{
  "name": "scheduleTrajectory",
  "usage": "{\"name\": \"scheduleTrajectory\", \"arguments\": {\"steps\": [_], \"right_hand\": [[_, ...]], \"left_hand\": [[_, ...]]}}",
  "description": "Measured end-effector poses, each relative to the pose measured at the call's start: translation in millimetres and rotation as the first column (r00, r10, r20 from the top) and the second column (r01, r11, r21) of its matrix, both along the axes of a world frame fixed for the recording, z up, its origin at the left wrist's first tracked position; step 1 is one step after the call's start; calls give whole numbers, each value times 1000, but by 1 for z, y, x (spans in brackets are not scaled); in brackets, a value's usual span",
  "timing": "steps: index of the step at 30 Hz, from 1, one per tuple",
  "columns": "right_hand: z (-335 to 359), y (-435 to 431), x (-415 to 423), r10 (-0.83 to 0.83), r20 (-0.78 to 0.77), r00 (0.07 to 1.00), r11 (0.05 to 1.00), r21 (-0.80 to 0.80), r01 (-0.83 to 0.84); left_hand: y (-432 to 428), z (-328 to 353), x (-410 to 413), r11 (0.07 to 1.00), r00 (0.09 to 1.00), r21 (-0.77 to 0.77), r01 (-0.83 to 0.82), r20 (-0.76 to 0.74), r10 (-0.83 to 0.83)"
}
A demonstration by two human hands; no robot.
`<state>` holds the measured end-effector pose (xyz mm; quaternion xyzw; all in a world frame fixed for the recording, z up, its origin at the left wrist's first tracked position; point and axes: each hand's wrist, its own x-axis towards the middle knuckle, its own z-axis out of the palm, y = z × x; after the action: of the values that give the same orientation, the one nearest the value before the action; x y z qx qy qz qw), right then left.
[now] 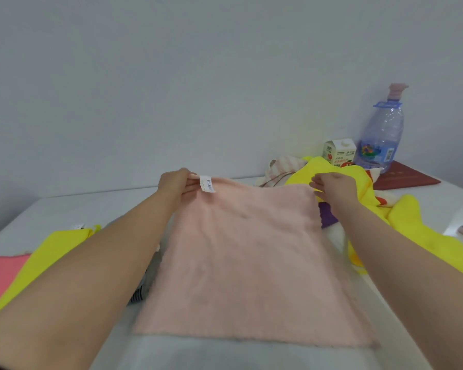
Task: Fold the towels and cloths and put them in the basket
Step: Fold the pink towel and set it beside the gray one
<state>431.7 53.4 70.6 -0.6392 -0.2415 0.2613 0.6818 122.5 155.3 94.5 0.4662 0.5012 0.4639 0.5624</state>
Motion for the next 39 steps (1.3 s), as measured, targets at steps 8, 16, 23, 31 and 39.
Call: {"name": "scheduleTrajectory", "arguments": {"steps": [8, 16, 23, 31, 39], "right_hand": [[-30, -29, -23, 31, 51, 998, 972, -235, -18], [-39, -25, -27, 84, 133, 988, 950, -309, -39], [-32, -7, -29, 173, -3, 985, 958, -231, -169], [-22, -29, -38, 0, -172, 985, 992, -128, -22], [-25, -100, -69, -287, 38, 957, 958, -16, 288]], "left_hand": [[-51, -16, -12, 997, 999, -68, -40, -36, 38], [-58, -32, -17, 984, 960, -176, -34, -280, -17], [-61, -50, -11, 950, 918, -313, -6, -378, -118], [-72, -41, -22, 978, 976, -186, -96, -212, 56], [-150, -47, -35, 879, 882, 110, -464, -29, 470]]}}
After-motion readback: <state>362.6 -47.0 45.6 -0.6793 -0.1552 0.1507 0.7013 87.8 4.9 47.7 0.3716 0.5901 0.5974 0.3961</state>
